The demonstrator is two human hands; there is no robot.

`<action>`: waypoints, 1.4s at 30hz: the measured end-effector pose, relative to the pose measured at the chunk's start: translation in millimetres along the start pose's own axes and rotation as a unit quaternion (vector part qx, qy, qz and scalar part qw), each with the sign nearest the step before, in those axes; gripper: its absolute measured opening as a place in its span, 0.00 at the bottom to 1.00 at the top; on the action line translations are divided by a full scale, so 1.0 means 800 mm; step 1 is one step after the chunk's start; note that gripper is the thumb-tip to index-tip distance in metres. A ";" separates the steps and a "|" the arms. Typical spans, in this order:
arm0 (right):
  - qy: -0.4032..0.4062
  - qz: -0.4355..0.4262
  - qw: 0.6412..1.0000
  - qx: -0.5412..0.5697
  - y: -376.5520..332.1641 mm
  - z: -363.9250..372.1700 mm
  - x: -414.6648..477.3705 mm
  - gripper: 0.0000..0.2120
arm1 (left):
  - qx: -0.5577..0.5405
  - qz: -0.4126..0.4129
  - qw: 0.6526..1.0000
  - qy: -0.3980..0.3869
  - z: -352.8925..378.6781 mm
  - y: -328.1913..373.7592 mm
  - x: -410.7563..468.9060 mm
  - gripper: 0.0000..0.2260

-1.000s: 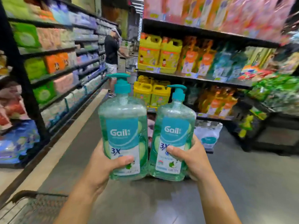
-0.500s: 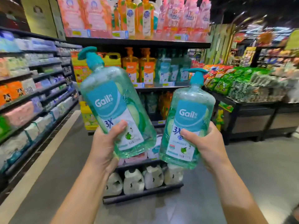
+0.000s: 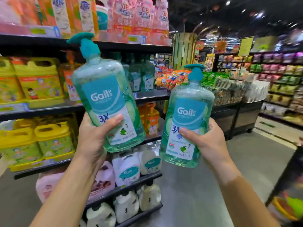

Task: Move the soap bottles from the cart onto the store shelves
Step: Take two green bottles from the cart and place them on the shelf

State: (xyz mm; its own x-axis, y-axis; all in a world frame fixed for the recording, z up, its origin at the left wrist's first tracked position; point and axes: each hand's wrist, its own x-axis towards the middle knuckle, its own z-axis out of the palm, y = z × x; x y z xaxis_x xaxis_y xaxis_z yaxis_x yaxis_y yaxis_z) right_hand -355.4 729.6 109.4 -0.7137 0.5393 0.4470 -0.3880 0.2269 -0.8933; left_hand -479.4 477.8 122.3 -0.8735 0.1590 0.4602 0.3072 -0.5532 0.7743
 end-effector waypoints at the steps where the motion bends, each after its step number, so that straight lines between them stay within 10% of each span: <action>1: 0.001 0.003 1.000 -0.001 0.005 0.002 0.020 0.31 | -0.001 0.006 1.000 -0.010 0.005 -0.013 0.023 0.39; 7: -0.021 0.016 1.000 0.002 0.041 0.007 0.154 0.29 | -0.008 0.018 0.999 -0.051 0.030 -0.078 0.157 0.40; 10: -0.021 0.027 0.999 0.031 0.064 0.012 0.213 0.32 | 0.010 0.046 0.997 -0.066 0.042 -0.109 0.209 0.23; 17: -0.033 0.040 0.991 0.123 0.123 0.017 0.329 0.44 | 0.084 0.062 0.994 -0.017 0.054 -0.160 0.307 0.56; 25: -0.062 -0.032 0.989 0.127 0.182 0.019 0.472 0.37 | 0.296 0.130 0.946 0.013 0.079 -0.208 0.381 0.41; 42: -0.240 -0.134 0.950 0.146 0.243 0.078 0.674 0.43 | 0.502 0.139 0.840 0.148 0.131 -0.279 0.468 0.43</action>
State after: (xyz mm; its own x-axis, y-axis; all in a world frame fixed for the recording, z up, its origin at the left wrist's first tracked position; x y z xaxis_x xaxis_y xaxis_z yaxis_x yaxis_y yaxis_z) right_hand -852.2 1013.8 180.1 -0.7233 0.0459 0.6890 -0.6883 0.0321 -0.7247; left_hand -835.3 746.7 166.9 -0.7257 -0.1551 0.6703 0.5483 0.4581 0.6996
